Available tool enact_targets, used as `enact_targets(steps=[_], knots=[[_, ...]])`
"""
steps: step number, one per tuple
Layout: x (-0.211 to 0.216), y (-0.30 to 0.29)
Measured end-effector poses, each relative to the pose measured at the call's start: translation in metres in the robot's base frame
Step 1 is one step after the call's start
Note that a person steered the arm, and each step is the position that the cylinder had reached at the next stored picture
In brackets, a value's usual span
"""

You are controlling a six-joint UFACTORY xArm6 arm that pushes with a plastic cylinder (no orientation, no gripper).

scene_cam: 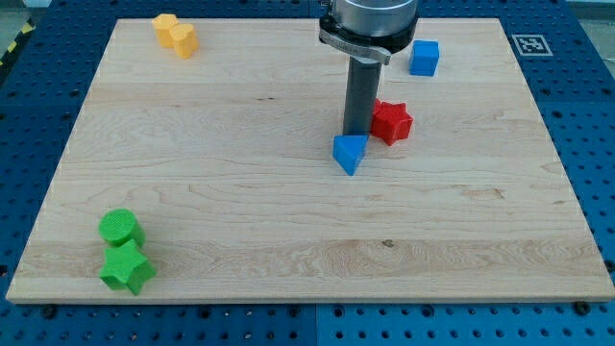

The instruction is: Move the blue triangle diagonal to the red blocks

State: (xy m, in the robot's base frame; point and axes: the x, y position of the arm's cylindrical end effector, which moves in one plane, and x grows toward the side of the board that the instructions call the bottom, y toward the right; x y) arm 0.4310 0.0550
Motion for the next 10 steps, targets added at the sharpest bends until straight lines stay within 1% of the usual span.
enact_targets(steps=[2,4,5,7,8,9,10], knots=[[0.035,0.000],[0.051,-0.013],[0.060,-0.030],[0.115,-0.036],[0.130,-0.036],[0.092,-0.038],[0.034,-0.039]])
